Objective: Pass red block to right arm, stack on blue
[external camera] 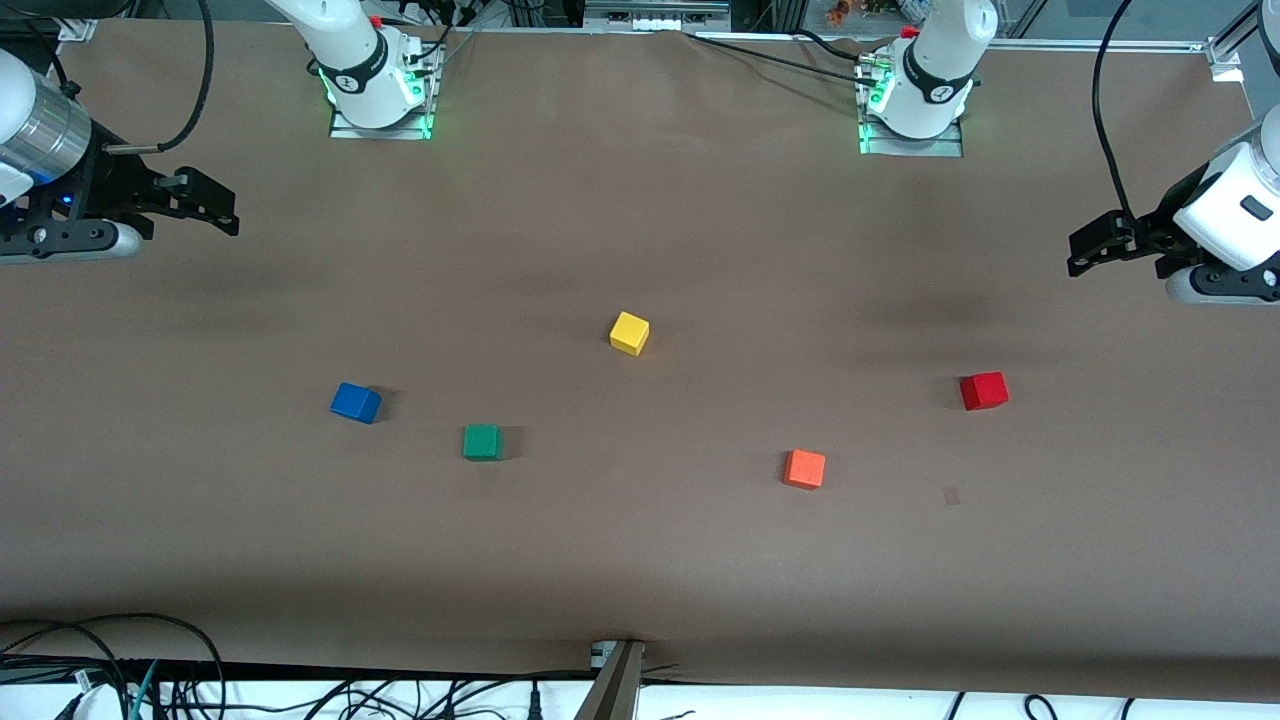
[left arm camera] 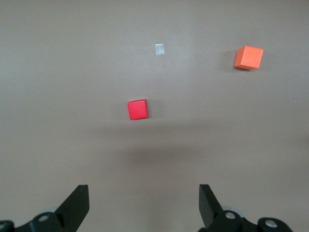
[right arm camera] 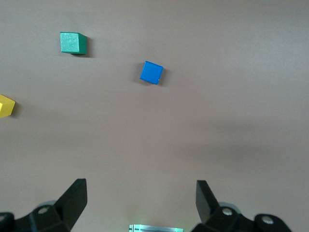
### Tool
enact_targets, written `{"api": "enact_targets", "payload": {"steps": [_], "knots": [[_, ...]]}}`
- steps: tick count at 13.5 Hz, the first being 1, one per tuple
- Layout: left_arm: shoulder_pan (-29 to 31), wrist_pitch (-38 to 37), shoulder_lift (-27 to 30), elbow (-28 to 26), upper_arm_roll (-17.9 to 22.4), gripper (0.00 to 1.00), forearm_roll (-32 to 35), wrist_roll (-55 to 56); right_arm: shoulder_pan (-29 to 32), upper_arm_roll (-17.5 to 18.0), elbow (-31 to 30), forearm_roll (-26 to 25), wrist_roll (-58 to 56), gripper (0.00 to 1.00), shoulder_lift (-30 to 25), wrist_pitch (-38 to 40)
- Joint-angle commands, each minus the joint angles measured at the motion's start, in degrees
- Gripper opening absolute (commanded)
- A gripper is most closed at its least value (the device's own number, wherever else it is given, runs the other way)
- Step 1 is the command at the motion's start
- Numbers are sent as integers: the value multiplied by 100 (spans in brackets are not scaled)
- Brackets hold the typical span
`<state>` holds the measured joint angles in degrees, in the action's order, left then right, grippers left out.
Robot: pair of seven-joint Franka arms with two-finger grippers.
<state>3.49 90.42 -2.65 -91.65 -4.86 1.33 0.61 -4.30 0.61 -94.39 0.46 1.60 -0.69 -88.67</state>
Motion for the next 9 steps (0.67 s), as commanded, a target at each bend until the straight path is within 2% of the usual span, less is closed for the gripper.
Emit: {"api": "enact_targets", "payload": {"steps": [1, 3, 9], "knots": [[-6, -147, 141, -96, -6, 100, -9, -114, 0, -8, 79, 16, 60, 100, -27, 104], [-32, -130, 37, 77, 3, 100, -10, -88, 0, -17, 79, 16, 60, 100, -27, 104], [-15, -156, 1, 86, 12, 100, -9, -52, 0, -8, 79, 16, 60, 100, -27, 104]]}}
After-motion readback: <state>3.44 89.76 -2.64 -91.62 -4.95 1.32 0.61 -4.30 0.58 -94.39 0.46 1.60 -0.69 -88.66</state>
